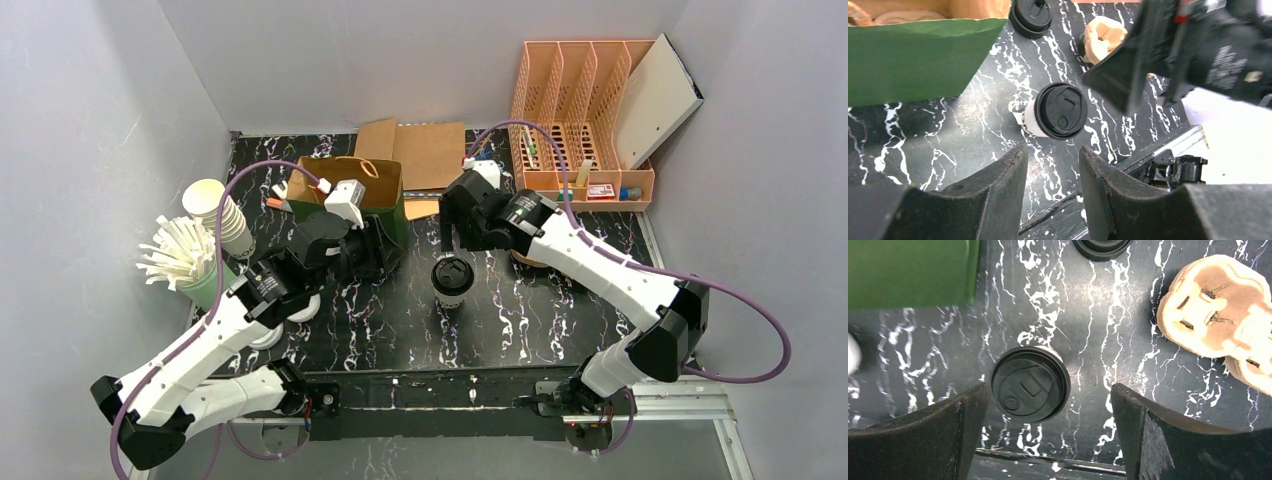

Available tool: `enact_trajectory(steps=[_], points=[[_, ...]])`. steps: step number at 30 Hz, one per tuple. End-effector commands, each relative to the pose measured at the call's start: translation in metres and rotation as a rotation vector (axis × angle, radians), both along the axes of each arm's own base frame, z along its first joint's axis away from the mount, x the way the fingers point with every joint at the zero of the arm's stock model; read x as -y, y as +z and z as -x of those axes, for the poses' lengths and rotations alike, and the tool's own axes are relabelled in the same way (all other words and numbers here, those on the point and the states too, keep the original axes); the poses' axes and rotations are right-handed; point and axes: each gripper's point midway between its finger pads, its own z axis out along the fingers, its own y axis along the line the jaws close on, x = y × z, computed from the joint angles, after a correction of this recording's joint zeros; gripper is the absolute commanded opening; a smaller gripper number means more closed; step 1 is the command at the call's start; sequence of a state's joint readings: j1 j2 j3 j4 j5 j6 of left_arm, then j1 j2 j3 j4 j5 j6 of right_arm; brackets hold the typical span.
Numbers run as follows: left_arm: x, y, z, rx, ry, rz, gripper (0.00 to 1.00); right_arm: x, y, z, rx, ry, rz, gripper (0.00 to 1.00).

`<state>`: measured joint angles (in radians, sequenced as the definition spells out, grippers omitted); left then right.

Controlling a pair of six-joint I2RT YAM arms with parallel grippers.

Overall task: Pack the takeout coffee
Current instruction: Close the cup lid on the coffee cup.

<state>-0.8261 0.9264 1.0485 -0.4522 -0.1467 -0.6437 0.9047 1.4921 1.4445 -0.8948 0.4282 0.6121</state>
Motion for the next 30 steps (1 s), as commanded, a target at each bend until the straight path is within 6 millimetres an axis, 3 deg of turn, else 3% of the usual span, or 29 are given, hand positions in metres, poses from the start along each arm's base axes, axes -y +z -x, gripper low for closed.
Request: enact_trajectory(steps=[1,5,9,12,20,24,30], points=[[-0.022,0.001,0.000,0.011,0.050,-0.079,0.41,0.012,0.033,-0.001,0.032,-0.172,-0.055,0.98],[-0.030,0.008,-0.001,0.034,0.074,-0.088,0.42,-0.009,0.037,0.006,0.040,-0.108,-0.251,0.98],[-0.041,0.013,-0.001,0.058,0.104,-0.110,0.42,-0.006,0.043,0.006,0.034,-0.229,-0.346,0.98],[-0.050,0.016,0.000,0.072,0.125,-0.126,0.42,0.001,0.038,0.006,-0.002,-0.339,-0.320,0.98],[-0.079,0.030,0.004,0.118,0.193,-0.180,0.42,-0.011,0.000,0.015,-0.117,-0.472,-0.146,0.98],[-0.093,0.040,0.008,0.141,0.218,-0.194,0.42,-0.008,-0.013,0.019,-0.142,-0.562,-0.088,0.98],[-0.102,0.043,0.013,0.155,0.234,-0.198,0.42,-0.018,-0.025,0.020,-0.169,-0.580,-0.057,0.98]])
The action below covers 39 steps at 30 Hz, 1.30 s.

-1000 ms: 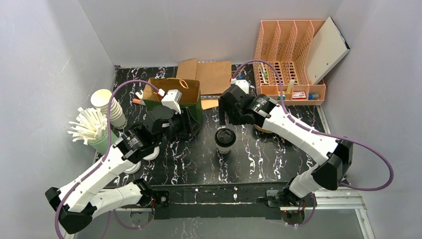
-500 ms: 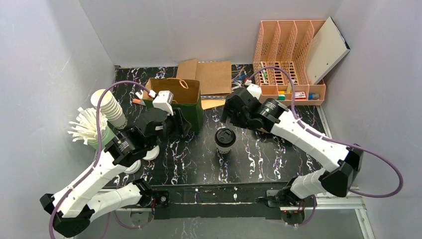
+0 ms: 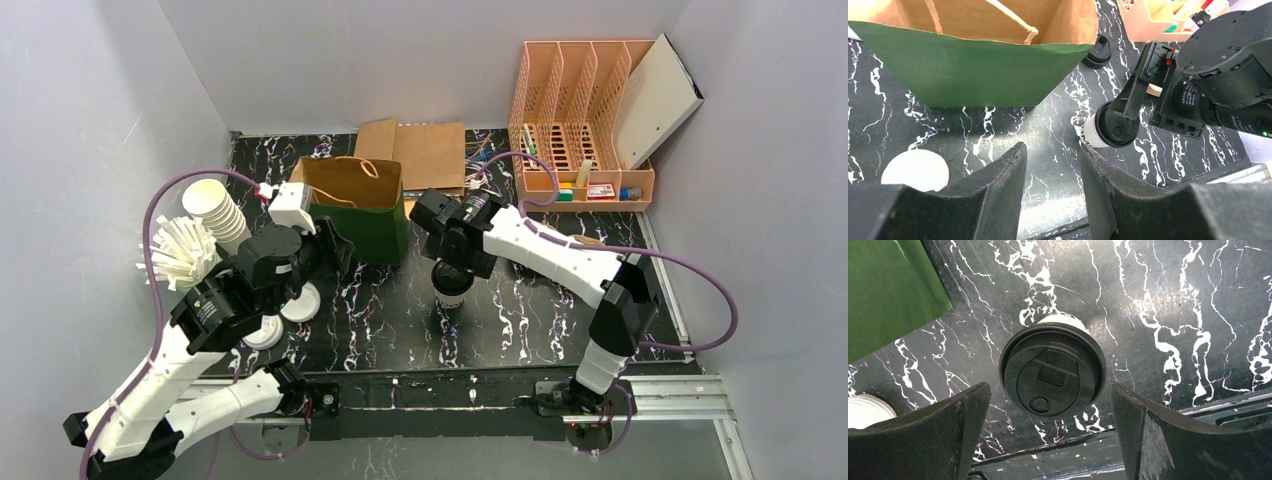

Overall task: Pack the takeout coffee
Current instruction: Close the cup lid on the coffee cup, then pick up the coffee cup from the center of the board.

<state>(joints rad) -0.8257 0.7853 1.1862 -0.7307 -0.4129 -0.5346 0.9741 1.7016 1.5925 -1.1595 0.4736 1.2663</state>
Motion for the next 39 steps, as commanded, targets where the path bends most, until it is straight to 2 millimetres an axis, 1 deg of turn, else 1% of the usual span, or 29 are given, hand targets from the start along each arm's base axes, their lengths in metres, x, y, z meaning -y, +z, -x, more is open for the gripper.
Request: enact_trajectory(steps=[1,4,7,11,17,21,27,32,36,39], points=[[-0.018,0.004,0.002,0.018,0.044,-0.032,0.42,0.003,0.012,-0.003,0.020,-0.085,0.025,0.98],[-0.020,0.003,0.003,0.020,0.047,-0.038,0.42,0.007,0.007,-0.002,-0.002,-0.102,0.077,0.98],[-0.022,0.003,0.003,0.023,0.053,-0.047,0.42,0.004,0.002,-0.001,-0.016,-0.097,0.101,0.98],[-0.025,0.006,0.003,0.031,0.063,-0.054,0.42,-0.002,-0.003,-0.002,-0.019,-0.087,0.099,0.96],[-0.028,0.005,0.003,0.033,0.070,-0.064,0.42,-0.006,-0.007,-0.004,-0.020,-0.082,0.096,0.93],[-0.028,0.004,0.003,0.032,0.066,-0.064,0.42,-0.004,-0.012,-0.003,-0.028,-0.082,0.114,0.90],[-0.028,0.003,0.003,0.031,0.064,-0.066,0.42,-0.003,-0.015,-0.002,-0.032,-0.086,0.119,0.89],[-0.025,0.004,0.003,0.033,0.055,-0.061,0.43,-0.004,-0.018,-0.002,-0.030,-0.084,0.108,0.86],[-0.026,0.003,0.003,0.030,0.056,-0.066,0.43,-0.003,-0.019,-0.001,-0.031,-0.089,0.104,0.86],[-0.026,0.001,0.003,0.027,0.056,-0.069,0.43,-0.002,-0.023,0.000,-0.034,-0.090,0.104,0.90]])
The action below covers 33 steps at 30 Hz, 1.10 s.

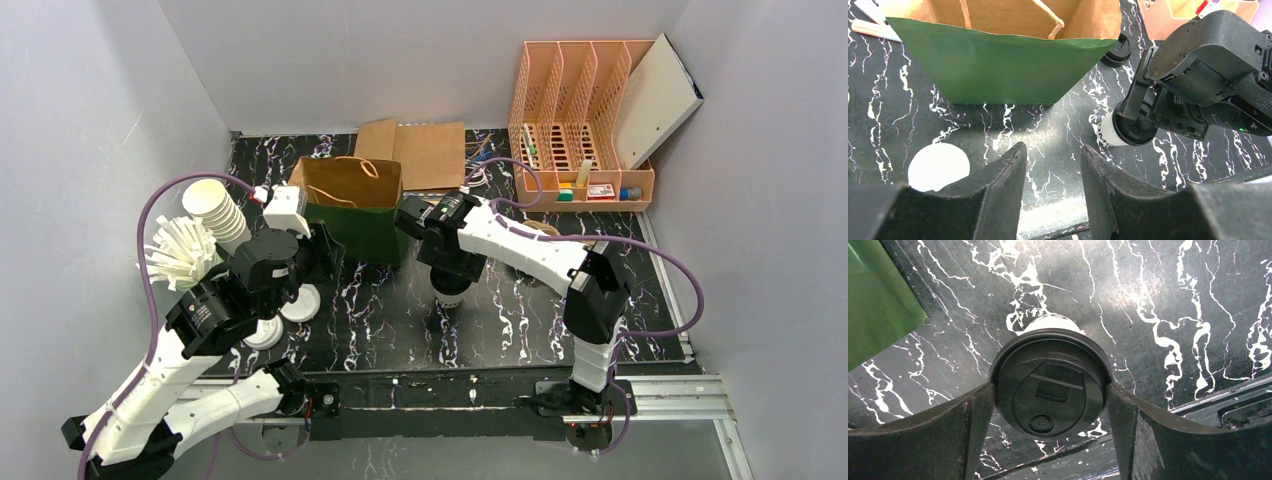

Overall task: Pack the takeout coffee
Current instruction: Pick up the coffee cup from the center of the board.

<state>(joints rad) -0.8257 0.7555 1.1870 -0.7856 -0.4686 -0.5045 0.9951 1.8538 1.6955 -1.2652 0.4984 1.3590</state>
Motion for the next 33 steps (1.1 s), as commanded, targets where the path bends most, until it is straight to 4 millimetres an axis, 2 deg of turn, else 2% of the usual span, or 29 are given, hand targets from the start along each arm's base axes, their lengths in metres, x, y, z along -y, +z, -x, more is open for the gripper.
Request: enact_trajectory(steps=[1,5,8,11,19,24,28,33], points=[[-0.006,0.004,-0.001,0.015,0.017,-0.009,0.42,0.005,0.001,0.001,0.023,-0.022,0.000,0.91],[-0.006,0.003,-0.001,0.013,0.019,-0.009,0.42,0.006,-0.001,0.002,0.018,-0.024,-0.004,0.90],[-0.006,0.002,-0.001,0.012,0.020,-0.009,0.42,0.006,0.000,0.002,0.022,-0.025,-0.006,0.80],[-0.008,0.004,0.000,0.015,0.023,-0.009,0.43,0.007,0.007,0.001,0.038,-0.027,-0.017,0.76],[-0.012,0.007,-0.001,0.019,0.044,-0.024,0.43,0.008,0.031,-0.004,0.091,0.001,-0.047,0.74],[-0.021,0.016,-0.005,0.039,0.080,-0.049,0.42,0.009,0.043,-0.006,0.119,0.059,-0.060,0.74],[-0.035,0.036,-0.012,0.068,0.152,-0.103,0.42,0.011,0.060,-0.010,0.166,0.161,-0.063,0.74],[-0.054,0.083,-0.020,0.155,0.249,-0.142,0.46,0.016,0.082,-0.009,0.257,0.306,-0.111,0.73]])
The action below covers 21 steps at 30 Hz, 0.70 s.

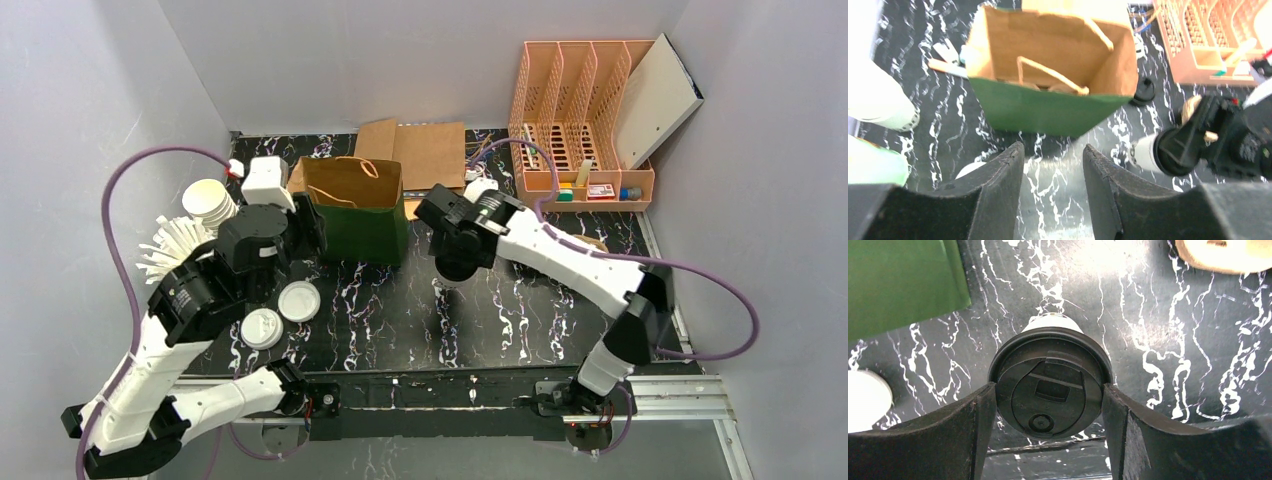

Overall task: Pack the takeout coffee
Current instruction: Pick up the coffee cup from the center of the board.

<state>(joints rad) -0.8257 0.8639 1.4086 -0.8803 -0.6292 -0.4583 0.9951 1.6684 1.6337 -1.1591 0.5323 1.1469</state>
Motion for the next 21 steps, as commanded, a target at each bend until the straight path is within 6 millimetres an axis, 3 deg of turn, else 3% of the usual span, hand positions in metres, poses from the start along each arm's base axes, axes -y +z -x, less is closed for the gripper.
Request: enact_trajectory(steps=[1,7,13,16,18,21], points=[[-0.034,0.042,-0.008,0.099,0.145,-0.070,0.48,0.009,0.038,-0.003,0.147,0.156,-0.055,0.73],[-0.040,0.067,-0.028,0.154,0.257,-0.164,0.58,0.017,0.066,0.006,0.265,0.313,-0.155,0.69],[-0.030,0.070,-0.057,0.171,0.319,-0.274,0.59,0.042,0.064,0.000,0.272,0.320,-0.031,0.67],[-0.025,0.058,-0.083,0.115,0.305,-0.295,0.59,0.045,0.062,-0.005,0.274,0.350,0.004,0.65],[-0.033,0.040,-0.108,0.040,0.279,-0.253,0.60,0.045,0.065,-0.007,0.284,0.374,0.017,0.65],[-0.069,0.012,-0.139,-0.101,0.275,-0.140,0.61,0.043,0.071,-0.008,0.303,0.401,0.016,0.65]])
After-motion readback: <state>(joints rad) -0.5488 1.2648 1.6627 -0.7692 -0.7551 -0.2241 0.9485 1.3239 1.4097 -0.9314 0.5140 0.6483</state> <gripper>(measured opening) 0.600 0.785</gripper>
